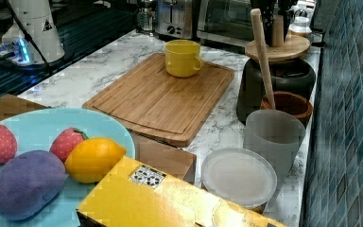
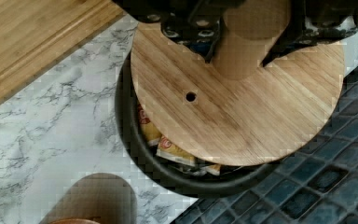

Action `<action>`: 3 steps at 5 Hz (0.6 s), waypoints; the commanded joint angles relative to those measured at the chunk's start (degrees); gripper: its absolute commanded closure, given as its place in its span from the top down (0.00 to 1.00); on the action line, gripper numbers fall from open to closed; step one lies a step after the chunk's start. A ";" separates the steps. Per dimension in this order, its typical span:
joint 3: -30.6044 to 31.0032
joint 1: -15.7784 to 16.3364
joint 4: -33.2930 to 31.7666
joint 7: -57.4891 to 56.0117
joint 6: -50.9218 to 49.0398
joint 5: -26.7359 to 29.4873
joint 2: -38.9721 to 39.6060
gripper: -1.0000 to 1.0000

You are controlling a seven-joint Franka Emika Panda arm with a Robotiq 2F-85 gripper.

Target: Put the lid on the tea container.

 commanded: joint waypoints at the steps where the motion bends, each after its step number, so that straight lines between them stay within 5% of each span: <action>1: -0.88 1.12 10.08 0.50 5.59 -3.94 -2.46 0.00; 3: -0.74 1.02 9.25 0.58 7.23 -3.78 -1.87 0.00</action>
